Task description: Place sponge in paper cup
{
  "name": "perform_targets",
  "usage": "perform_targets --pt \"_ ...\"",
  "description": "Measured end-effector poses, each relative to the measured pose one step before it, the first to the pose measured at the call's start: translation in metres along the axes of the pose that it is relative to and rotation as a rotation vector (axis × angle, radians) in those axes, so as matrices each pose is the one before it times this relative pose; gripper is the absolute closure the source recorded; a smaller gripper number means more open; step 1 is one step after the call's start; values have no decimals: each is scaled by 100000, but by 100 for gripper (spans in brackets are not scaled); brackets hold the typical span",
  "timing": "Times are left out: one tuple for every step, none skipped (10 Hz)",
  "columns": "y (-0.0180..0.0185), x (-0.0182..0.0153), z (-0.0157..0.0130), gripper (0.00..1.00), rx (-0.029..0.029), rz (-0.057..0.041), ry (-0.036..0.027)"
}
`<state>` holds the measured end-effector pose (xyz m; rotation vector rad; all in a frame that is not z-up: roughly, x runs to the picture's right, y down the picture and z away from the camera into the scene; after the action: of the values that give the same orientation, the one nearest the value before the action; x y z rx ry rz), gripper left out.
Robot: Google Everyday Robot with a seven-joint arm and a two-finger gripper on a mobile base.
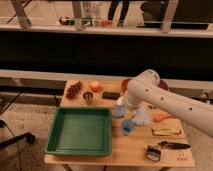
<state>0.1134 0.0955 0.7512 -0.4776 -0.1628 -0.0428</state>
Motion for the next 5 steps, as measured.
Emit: perform_targets --pt "-694 205 -19 100 1179 469 352" --pt "-688 27 202 100 1148 362 -108" --pt "-536 21 158 100 929 -54 153" --pt "-646 -20 351 100 946 -21 20" --pt "-882 -124 390 100 957 -442 238"
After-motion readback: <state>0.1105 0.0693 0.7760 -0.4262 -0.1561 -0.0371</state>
